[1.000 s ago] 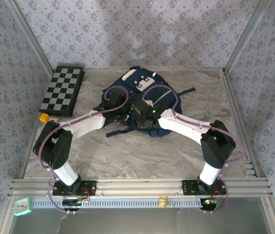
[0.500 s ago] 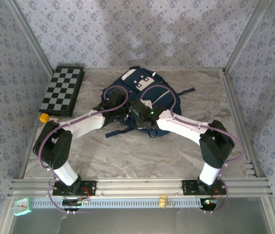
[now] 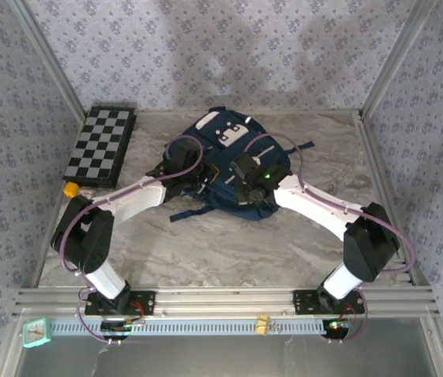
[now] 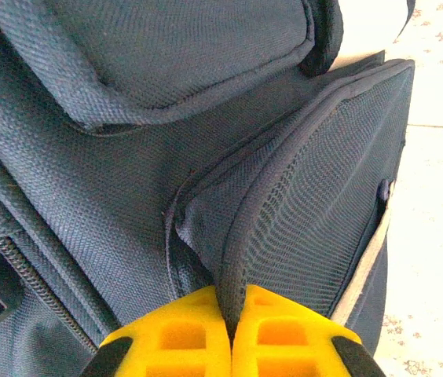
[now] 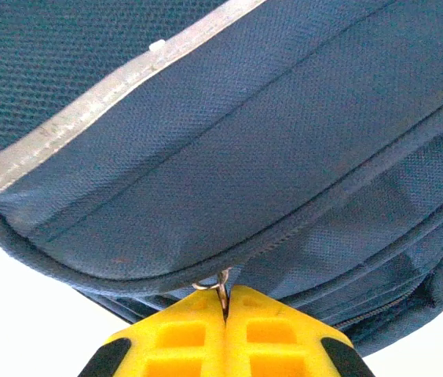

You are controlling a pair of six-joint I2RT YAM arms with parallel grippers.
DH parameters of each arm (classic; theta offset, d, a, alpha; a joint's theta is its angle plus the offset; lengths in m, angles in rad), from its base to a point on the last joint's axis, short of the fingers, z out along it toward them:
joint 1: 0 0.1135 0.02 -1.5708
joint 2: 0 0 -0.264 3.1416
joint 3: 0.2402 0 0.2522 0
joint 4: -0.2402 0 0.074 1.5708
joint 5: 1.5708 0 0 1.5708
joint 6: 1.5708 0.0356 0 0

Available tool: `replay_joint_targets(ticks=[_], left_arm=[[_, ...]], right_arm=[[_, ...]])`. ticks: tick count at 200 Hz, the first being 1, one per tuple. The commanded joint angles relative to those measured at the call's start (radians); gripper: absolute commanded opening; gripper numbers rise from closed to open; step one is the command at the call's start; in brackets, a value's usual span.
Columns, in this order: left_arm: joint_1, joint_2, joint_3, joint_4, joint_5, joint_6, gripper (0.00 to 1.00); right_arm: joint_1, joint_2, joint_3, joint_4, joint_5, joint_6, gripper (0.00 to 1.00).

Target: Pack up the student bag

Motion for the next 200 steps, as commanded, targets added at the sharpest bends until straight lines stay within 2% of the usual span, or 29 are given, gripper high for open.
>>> replay_joint_targets(ticks=[1, 23, 35, 80, 105, 120, 158, 200], left_arm=[[0.017, -0.032, 0.044, -0.013, -0.008, 0.03, 0.0], [0.013, -0.029, 0.05, -0.013, -0.003, 0.029, 0.0], [0.012, -0.033, 0.051, -0.017, -0.008, 0.032, 0.0], [0.012, -0.027, 0.058, -0.021, -0.005, 0.036, 0.0], [0.013, -0.028, 0.061, -0.022, -0.004, 0.031, 0.0], [0.013, -0.028, 0.061, -0.019, -0.002, 0.034, 0.0], [0.044, -0.028, 0.068, -0.034, 0.025, 0.079, 0.0], [0.128, 0.018, 0.179, -0.216, 0.075, 0.302, 0.0]], right_arm=[[-0.014, 0.036, -0.031, -0.005, -0.024, -0.097, 0.0], [-0.015, 0.073, -0.013, 0.034, -0.03, -0.1, 0.0], [-0.015, 0.078, -0.022, 0.068, -0.031, -0.103, 0.1], [-0.034, 0.083, -0.09, 0.183, -0.046, -0.142, 0.18], [-0.037, 0.071, -0.119, 0.244, -0.048, -0.169, 0.19], [-0.042, 0.069, -0.125, 0.261, -0.058, -0.192, 0.16], [-0.05, 0.006, -0.108, 0.143, 0.04, -0.216, 0.02], [-0.15, -0.11, -0.156, -0.014, 0.061, -0.232, 0.0]])
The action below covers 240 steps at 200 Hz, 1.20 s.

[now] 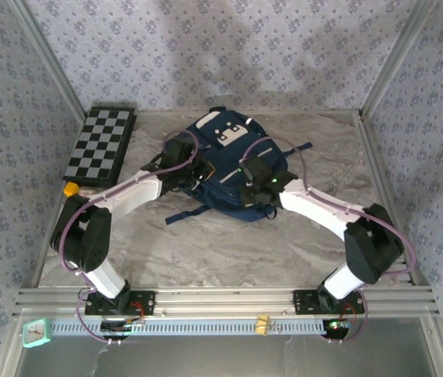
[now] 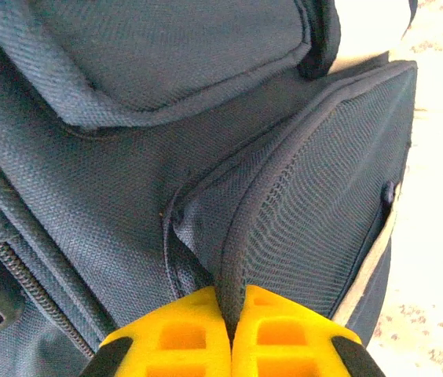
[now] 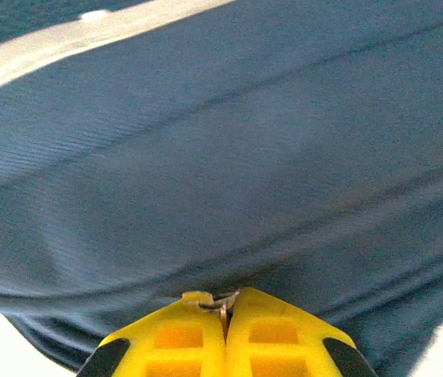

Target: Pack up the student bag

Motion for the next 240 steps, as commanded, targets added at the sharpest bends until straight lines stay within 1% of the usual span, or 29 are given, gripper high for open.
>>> replay_joint_targets(ticks=[1, 11, 23, 38, 58, 72, 77, 82, 90, 93, 100, 107, 114, 126, 134, 158, 182, 205, 226, 240], left_arm=[[0.067, 0.01, 0.108, -0.097, 0.007, 0.172, 0.0], [0.086, 0.024, 0.117, -0.096, 0.015, 0.208, 0.0], [0.111, 0.055, 0.144, -0.083, 0.05, 0.244, 0.0], [0.139, 0.112, 0.201, -0.075, 0.105, 0.295, 0.0], [0.167, 0.191, 0.288, -0.062, 0.169, 0.369, 0.0], [0.187, 0.241, 0.354, -0.08, 0.231, 0.398, 0.0], [0.195, 0.251, 0.368, -0.093, 0.247, 0.401, 0.0], [0.199, 0.252, 0.37, -0.094, 0.259, 0.401, 0.01], [0.202, 0.234, 0.35, -0.076, 0.276, 0.394, 0.07], [0.202, 0.223, 0.337, -0.069, 0.277, 0.394, 0.1], [0.202, 0.192, 0.304, -0.06, 0.272, 0.389, 0.22], [0.202, 0.157, 0.265, -0.058, 0.264, 0.376, 0.32], [0.202, 0.121, 0.223, -0.062, 0.252, 0.356, 0.38], [0.201, 0.06, 0.141, -0.053, 0.242, 0.301, 0.45], [0.202, 0.021, 0.081, -0.037, 0.237, 0.254, 0.48], [0.181, -0.07, -0.1, 0.095, 0.233, 0.067, 0.52], [0.123, -0.101, -0.171, 0.169, 0.203, -0.077, 0.53], [0.064, -0.101, -0.156, 0.172, 0.135, -0.12, 0.53], [0.033, -0.088, -0.151, 0.154, 0.074, -0.169, 0.51], [0.023, -0.075, -0.158, 0.167, 0.046, -0.204, 0.47]], right_arm=[[-0.08, -0.061, -0.031, -0.183, 0.098, -0.016, 0.0], [-0.098, -0.08, -0.037, -0.201, 0.103, -0.025, 0.0], [-0.078, -0.099, -0.045, -0.197, 0.068, -0.046, 0.0], [-0.003, -0.103, -0.034, -0.175, -0.015, -0.056, 0.0], [0.11, -0.068, 0.014, -0.092, -0.15, 0.001, 0.0], [0.155, -0.005, 0.068, -0.017, -0.176, 0.059, 0.0], [0.159, 0.024, 0.116, -0.003, -0.178, 0.078, 0.0], [0.161, 0.054, 0.145, -0.001, -0.17, 0.095, 0.0], [0.159, 0.097, 0.183, -0.008, -0.151, 0.127, 0.0], [0.156, 0.111, 0.197, -0.012, -0.146, 0.136, 0.0], [0.154, 0.134, 0.215, -0.014, -0.13, 0.146, 0.0], [0.153, 0.147, 0.223, -0.012, -0.107, 0.149, 0.0], [0.153, 0.153, 0.22, -0.014, -0.1, 0.157, 0.0], [0.145, 0.153, 0.208, -0.016, -0.101, 0.169, 0.0], [0.142, 0.149, 0.199, -0.013, -0.104, 0.169, 0.0], [0.14, 0.13, 0.163, 0.007, -0.116, 0.167, 0.0], [0.139, 0.124, 0.142, 0.016, -0.125, 0.177, 0.0], [0.141, 0.131, 0.148, 0.02, -0.133, 0.178, 0.0], [0.141, 0.132, 0.144, 0.037, -0.138, 0.18, 0.0], [0.142, 0.139, 0.151, 0.04, -0.14, 0.178, 0.0]])
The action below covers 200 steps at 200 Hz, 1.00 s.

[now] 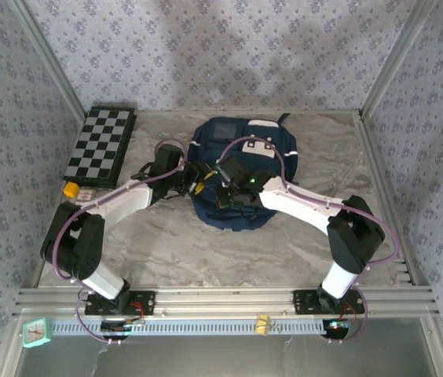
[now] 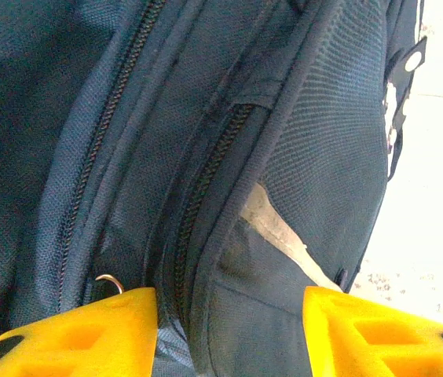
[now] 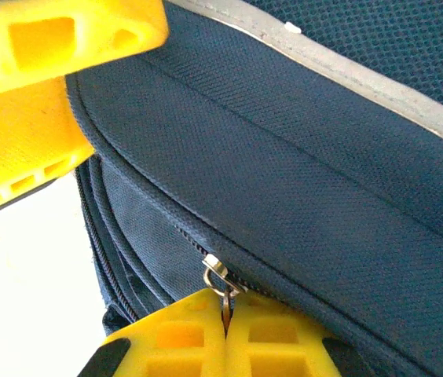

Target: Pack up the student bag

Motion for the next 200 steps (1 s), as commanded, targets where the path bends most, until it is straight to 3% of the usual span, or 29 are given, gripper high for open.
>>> replay_joint_targets(ticks=[1, 31, 66, 119, 177, 200], left_arm=[[-0.017, 0.009, 0.017, 0.053, -0.073, -0.101, 0.47], [-0.024, 0.024, 0.014, 0.067, -0.116, -0.128, 0.24], [0.001, 0.0, 0.061, -0.039, -0.174, -0.046, 0.0], [0.147, -0.031, 0.105, -0.15, -0.136, 0.142, 0.0], [0.286, 0.075, 0.272, -0.28, 0.01, 0.43, 0.0], [0.299, 0.118, 0.335, -0.319, 0.025, 0.554, 0.0]], right_arm=[[-0.006, -0.009, -0.002, 0.005, -0.004, 0.018, 0.0], [-0.006, -0.004, 0.011, -0.006, 0.011, 0.022, 0.0], [-0.007, -0.024, 0.014, -0.108, 0.055, 0.04, 0.0], [-0.06, -0.169, -0.138, -0.222, 0.059, 0.033, 0.0], [-0.254, -0.221, -0.219, -0.294, 0.09, -0.063, 0.0], [-0.204, -0.228, -0.203, -0.235, 0.036, -0.162, 0.0]])
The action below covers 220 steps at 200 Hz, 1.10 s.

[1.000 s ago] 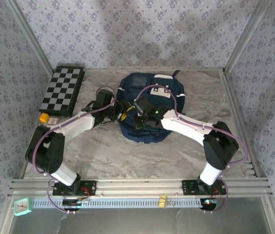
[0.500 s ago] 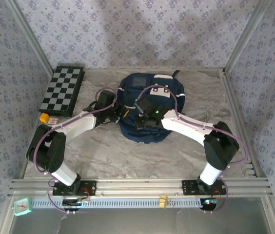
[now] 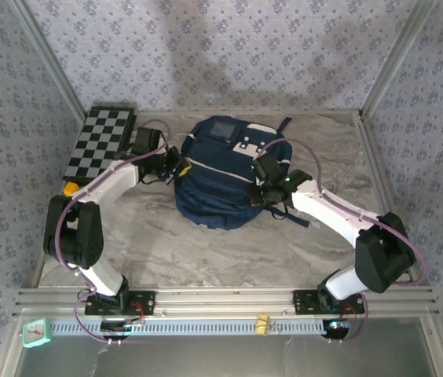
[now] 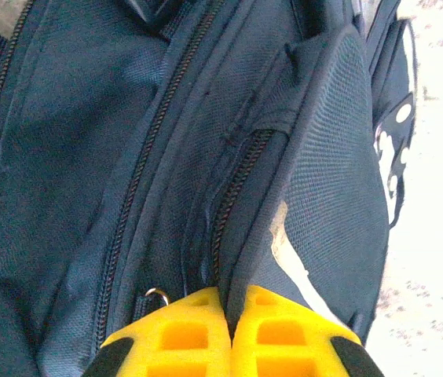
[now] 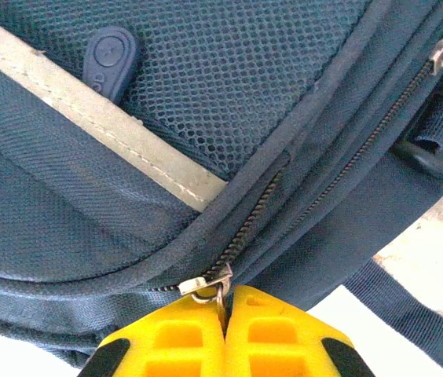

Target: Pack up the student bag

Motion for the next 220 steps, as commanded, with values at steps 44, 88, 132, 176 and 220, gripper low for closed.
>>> replay_joint_targets(ticks=[44, 88, 132, 176, 220], left_arm=[[0.088, 0.109, 0.228, -0.148, -0.125, 0.469, 0.0], [0.088, 0.201, 0.325, -0.238, -0.105, 0.64, 0.0], [0.085, 0.191, 0.332, -0.255, -0.06, 0.666, 0.0], [0.081, -0.013, 0.173, -0.213, -0.085, 0.585, 0.7], [0.092, -0.333, -0.107, -0.147, -0.501, 0.52, 1.0]], right_arm=[[-0.054, 0.015, -0.011, -0.091, 0.07, -0.23, 0.0], [-0.128, 0.118, 0.084, -0.086, 0.109, -0.307, 0.0], [-0.128, 0.116, 0.142, -0.114, 0.107, -0.264, 0.26], [-0.145, -0.045, 0.08, -0.099, 0.094, -0.231, 0.66], [-0.263, -0.251, -0.157, 0.152, 0.484, -0.171, 0.82]])
